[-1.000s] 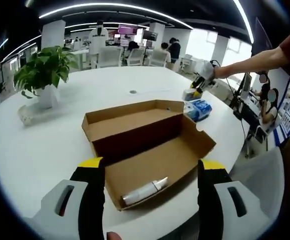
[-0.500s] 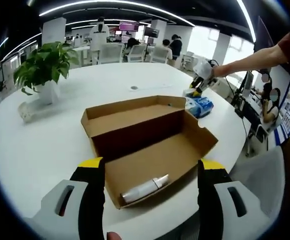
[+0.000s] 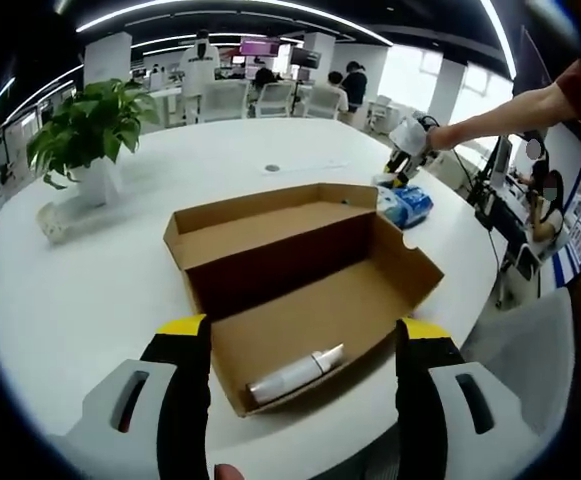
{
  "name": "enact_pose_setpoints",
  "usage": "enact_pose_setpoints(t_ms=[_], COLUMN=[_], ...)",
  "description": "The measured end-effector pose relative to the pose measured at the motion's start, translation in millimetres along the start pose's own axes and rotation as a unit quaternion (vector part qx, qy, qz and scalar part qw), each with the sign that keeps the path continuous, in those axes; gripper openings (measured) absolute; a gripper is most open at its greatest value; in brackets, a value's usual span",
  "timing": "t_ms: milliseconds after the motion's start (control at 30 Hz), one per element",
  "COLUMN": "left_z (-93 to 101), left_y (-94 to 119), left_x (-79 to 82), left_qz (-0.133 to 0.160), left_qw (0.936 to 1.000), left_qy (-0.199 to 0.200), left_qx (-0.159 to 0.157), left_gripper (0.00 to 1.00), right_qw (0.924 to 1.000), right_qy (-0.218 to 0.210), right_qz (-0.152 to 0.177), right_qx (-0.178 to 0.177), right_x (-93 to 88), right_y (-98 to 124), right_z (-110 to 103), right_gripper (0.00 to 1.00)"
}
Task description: Operate the shoe box by opening the lid, removing the specified soft item, and placing it in the target area until the item is outside and the box remains undamaged.
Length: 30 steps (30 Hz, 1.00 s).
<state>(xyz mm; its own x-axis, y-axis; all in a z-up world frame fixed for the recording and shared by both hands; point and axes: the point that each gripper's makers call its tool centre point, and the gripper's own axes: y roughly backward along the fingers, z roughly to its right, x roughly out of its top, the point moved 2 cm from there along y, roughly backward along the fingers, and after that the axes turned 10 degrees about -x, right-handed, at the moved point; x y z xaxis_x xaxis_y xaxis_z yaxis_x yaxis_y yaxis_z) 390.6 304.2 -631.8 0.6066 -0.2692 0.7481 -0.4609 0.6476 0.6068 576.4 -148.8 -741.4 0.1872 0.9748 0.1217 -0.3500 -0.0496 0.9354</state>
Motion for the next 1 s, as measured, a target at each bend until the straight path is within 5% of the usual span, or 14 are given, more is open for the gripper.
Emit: enact_pose_setpoints(t_ms=[800, 1000], left_z=[2.7, 4.1], left_y=[-4, -4], left_x=[-1.8, -2.2], left_qz=[-0.002, -0.004], left_qw=[1.0, 1.0], left_qy=[0.001, 0.0], left_qx=[-0.002, -0.003], left_gripper=[0.75, 0.75], right_qw=[0.9996, 0.9996], right_qy=[0.025, 0.015], right_qz=[-0.014, -0.015], right_qx=[-0.003, -0.02], right_x=[-12.4, -12.9], right_y=[-10, -10], right_z=[4, 9], right_gripper=[0.18, 0.26])
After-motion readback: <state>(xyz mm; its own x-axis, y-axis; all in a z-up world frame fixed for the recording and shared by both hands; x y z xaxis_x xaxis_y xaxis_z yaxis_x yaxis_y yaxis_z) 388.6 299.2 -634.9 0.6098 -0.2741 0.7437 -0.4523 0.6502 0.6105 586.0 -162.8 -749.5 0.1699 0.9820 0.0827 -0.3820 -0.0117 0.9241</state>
